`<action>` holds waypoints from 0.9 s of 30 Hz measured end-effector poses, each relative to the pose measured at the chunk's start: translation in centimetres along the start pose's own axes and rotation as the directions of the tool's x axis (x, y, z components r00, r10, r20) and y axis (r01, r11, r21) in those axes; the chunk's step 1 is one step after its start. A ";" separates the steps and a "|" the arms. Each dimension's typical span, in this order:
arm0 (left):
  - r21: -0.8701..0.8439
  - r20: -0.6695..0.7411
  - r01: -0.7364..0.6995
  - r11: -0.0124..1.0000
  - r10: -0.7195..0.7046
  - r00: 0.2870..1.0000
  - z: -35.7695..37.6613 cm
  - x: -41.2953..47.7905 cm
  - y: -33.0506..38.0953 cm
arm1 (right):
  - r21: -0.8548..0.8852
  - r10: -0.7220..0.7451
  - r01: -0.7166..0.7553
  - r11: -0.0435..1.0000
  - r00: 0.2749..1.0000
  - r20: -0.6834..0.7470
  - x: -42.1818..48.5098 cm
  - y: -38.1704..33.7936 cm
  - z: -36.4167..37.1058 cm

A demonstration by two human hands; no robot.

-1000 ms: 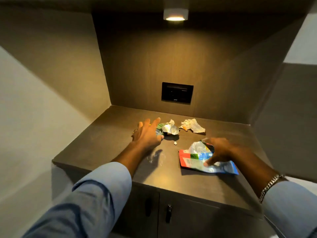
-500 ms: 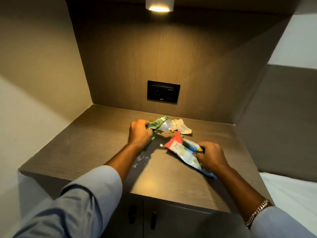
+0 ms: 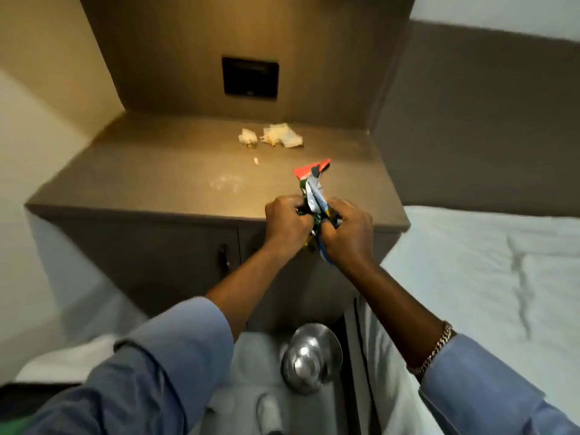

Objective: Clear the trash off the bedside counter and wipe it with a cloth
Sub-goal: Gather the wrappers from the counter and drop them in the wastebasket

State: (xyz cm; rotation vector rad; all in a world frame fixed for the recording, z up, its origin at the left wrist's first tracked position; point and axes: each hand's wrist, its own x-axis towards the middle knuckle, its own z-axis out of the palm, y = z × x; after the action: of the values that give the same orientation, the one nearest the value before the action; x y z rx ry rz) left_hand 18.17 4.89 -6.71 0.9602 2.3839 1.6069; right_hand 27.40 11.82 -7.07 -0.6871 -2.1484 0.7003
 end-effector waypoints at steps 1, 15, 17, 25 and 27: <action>-0.007 0.028 0.031 0.999 -0.031 0.999 0.6 -1.7 -0.8 | 0.025 0.035 -0.036 0.999 0.999 0.037 -2.1 0.8 -0.2; 0.155 0.360 0.548 0.822 -0.563 0.744 22.2 -19.6 -30.0 | -0.070 0.632 -0.681 0.729 0.630 0.451 -26.1 28.5 12.4; 0.127 0.384 0.606 0.785 -0.603 0.700 26.8 -21.1 -35.8 | -0.074 0.682 -0.743 0.665 0.563 0.467 -29.6 34.8 16.1; 0.381 0.473 0.618 0.688 -0.719 0.509 35.1 -22.9 -47.7 | -0.043 0.756 -0.848 0.528 0.446 0.479 -34.0 46.6 23.5; 0.369 0.469 0.627 0.686 -0.720 0.512 33.3 -22.8 -46.1 | -0.068 0.783 -0.849 0.524 0.448 0.432 -33.4 45.5 21.4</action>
State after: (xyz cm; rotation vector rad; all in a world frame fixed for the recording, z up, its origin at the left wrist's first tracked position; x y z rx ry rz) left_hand 30.12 7.67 -66.72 0.3292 2.0264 0.6877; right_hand 40.57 16.26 -65.79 -1.6769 -1.9720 1.6553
